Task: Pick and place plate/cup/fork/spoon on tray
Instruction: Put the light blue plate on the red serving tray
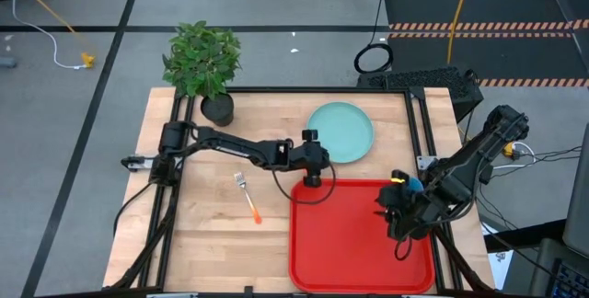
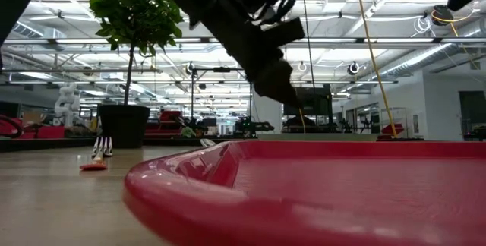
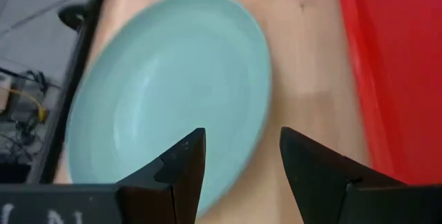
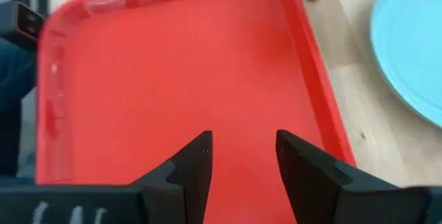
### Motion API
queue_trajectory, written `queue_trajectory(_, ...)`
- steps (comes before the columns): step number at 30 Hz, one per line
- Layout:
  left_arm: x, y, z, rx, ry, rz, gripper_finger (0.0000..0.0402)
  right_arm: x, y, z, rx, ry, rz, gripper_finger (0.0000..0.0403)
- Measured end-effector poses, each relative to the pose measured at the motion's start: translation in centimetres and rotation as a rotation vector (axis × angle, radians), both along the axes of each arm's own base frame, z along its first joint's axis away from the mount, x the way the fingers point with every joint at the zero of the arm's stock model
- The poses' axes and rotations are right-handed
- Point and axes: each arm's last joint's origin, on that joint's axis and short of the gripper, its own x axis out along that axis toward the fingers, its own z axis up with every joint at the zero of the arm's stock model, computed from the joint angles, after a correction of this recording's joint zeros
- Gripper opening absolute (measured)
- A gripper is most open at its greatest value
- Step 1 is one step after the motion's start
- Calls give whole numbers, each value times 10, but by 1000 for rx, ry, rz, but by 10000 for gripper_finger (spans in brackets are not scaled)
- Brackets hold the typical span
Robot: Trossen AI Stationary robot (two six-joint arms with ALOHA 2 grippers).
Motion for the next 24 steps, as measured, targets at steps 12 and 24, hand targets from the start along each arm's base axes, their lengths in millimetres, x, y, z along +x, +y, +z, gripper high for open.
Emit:
queue_trajectory(12,6,11,-34,-10,86,-91,188,4,3,2,9,-41,39,153)
queue_trajectory(24,8,25,-56,30,148,-121,89,5,5,4,10,-61,64,153)
